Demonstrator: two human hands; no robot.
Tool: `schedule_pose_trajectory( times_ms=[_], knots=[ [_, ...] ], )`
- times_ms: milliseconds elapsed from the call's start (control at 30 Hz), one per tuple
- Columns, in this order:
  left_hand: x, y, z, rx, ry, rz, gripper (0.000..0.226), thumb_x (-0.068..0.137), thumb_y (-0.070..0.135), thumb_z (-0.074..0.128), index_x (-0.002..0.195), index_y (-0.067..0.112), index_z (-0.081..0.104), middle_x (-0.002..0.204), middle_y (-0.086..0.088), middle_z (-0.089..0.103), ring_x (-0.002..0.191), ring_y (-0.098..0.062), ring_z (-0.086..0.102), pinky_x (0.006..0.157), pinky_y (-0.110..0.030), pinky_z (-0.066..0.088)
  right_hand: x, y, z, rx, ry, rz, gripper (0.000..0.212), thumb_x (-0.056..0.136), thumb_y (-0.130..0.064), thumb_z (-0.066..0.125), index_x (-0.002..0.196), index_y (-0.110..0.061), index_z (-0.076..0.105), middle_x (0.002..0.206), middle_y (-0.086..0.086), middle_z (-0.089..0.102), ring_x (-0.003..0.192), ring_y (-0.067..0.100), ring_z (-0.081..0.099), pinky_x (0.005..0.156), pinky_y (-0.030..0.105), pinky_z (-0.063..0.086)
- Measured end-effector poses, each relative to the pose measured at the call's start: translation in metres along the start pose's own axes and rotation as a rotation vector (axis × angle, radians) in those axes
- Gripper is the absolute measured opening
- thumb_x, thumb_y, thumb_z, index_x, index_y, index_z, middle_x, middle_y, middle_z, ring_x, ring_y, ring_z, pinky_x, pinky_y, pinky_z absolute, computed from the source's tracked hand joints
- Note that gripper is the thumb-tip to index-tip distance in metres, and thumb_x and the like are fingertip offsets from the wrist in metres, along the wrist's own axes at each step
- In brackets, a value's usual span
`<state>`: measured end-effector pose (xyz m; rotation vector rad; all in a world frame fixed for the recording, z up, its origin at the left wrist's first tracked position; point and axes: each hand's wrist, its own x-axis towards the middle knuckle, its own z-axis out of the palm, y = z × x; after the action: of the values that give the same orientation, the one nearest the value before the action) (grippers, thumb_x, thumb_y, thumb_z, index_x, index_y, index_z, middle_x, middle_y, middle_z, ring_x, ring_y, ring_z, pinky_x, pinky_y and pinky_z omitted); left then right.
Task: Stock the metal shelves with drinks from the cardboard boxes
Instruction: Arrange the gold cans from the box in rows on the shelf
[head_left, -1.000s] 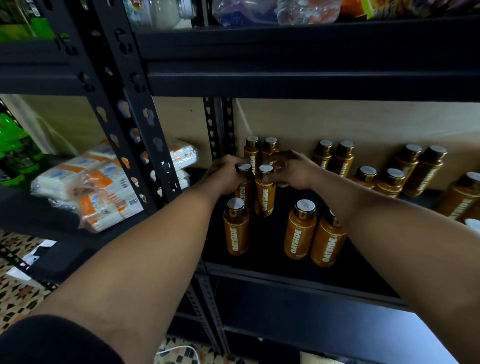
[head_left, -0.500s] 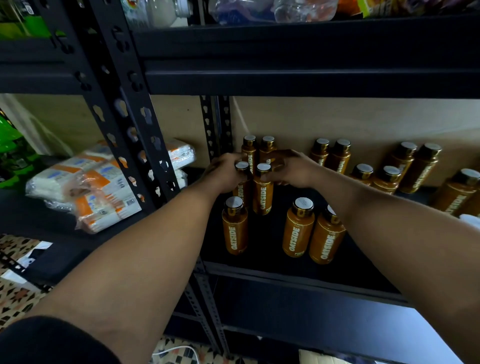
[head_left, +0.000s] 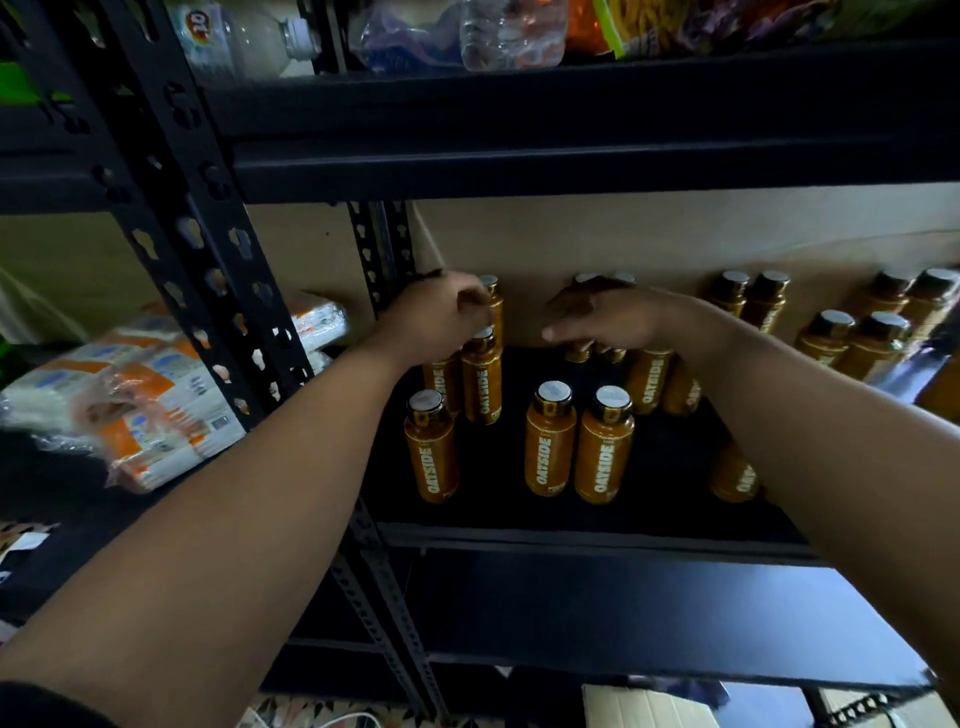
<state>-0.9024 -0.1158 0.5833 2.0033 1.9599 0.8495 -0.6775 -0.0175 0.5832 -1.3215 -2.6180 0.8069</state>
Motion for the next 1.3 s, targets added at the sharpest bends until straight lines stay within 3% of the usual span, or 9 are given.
schedule_pose_trajectory(
  times_ms=[67,200,333,567,733,833,1133,1300],
  knots=[
    [-0.002,0.020,0.000,0.022,-0.165,0.040,0.027,0.097,0.037,0.065,0.120,0.022,0.067,0.106,0.006,0.067,0.092,-0.004,0.062,0.070,-0.021,0.047,-0.014,0.004,-0.007,0.003,-0.016,0.012,0.052,0.098,-0.052,0.061,0.144,-0.031,0.052,0.131,-0.005,0.063,0.112,0.015,0.063,0.098,0.036,0.050],
    [-0.006,0.048,0.007,0.123,-0.476,0.076,0.048,0.094,0.043,0.067,0.138,0.026,0.057,0.124,0.004,0.066,0.110,-0.011,0.063,0.094,-0.032,0.050,-0.040,0.010,-0.013,0.009,-0.016,0.005,0.054,0.095,-0.048,0.067,0.145,-0.032,0.053,0.133,-0.008,0.063,0.118,0.013,0.060,0.101,0.035,0.046],
    [-0.014,0.060,0.024,0.151,-0.579,0.051,0.057,0.093,0.043,0.068,0.145,0.029,0.050,0.133,0.004,0.060,0.121,-0.015,0.056,0.092,-0.032,0.043,-0.063,0.013,-0.011,-0.029,-0.008,-0.012,0.053,0.092,-0.046,0.072,0.141,-0.031,0.057,0.131,-0.009,0.063,0.118,0.011,0.057,0.093,0.033,0.041],
    [-0.028,0.051,0.047,0.126,-0.472,0.069,0.038,0.094,0.024,0.070,0.132,0.026,0.061,0.132,0.002,0.060,0.110,-0.012,0.057,0.076,-0.024,0.046,-0.081,0.029,0.012,0.000,-0.067,-0.022,0.050,0.091,-0.032,0.076,0.137,-0.030,0.058,0.132,-0.009,0.061,0.122,0.008,0.056,0.093,0.025,0.043],
    [-0.039,0.042,0.060,0.008,-0.340,0.035,0.033,0.095,0.021,0.068,0.128,0.027,0.064,0.130,0.000,0.062,0.113,-0.013,0.057,0.091,-0.033,0.050,-0.086,0.040,0.035,0.080,0.060,-0.056,0.035,0.091,-0.027,0.077,0.124,-0.033,0.065,0.118,-0.014,0.065,0.099,-0.007,0.056,0.074,0.015,0.040],
    [-0.046,0.037,0.069,-0.043,-0.262,0.001,0.034,0.094,0.022,0.071,0.126,0.028,0.065,0.132,0.000,0.061,0.118,-0.014,0.056,0.087,-0.028,0.045,-0.088,0.045,0.047,0.131,0.145,-0.071,0.034,0.089,-0.028,0.079,0.120,-0.031,0.066,0.115,-0.014,0.066,0.095,-0.007,0.056,0.070,0.015,0.039],
    [-0.057,0.042,0.080,-0.085,-0.183,-0.042,0.037,0.093,0.015,0.071,0.127,0.028,0.062,0.124,0.012,0.053,0.114,-0.012,0.054,0.077,-0.019,0.040,-0.085,0.052,0.057,0.211,0.165,-0.116,0.034,0.089,-0.024,0.080,0.118,-0.031,0.065,0.120,-0.008,0.066,0.103,0.007,0.062,0.080,0.024,0.049],
    [-0.058,0.045,0.080,-0.073,-0.168,-0.043,0.036,0.092,0.017,0.073,0.125,0.027,0.063,0.129,0.007,0.054,0.106,-0.008,0.052,0.072,-0.013,0.037,-0.083,0.054,0.061,0.224,0.215,-0.131,0.032,0.088,-0.031,0.081,0.116,-0.030,0.067,0.122,-0.008,0.067,0.111,0.010,0.062,0.091,0.030,0.054]
  ],
)
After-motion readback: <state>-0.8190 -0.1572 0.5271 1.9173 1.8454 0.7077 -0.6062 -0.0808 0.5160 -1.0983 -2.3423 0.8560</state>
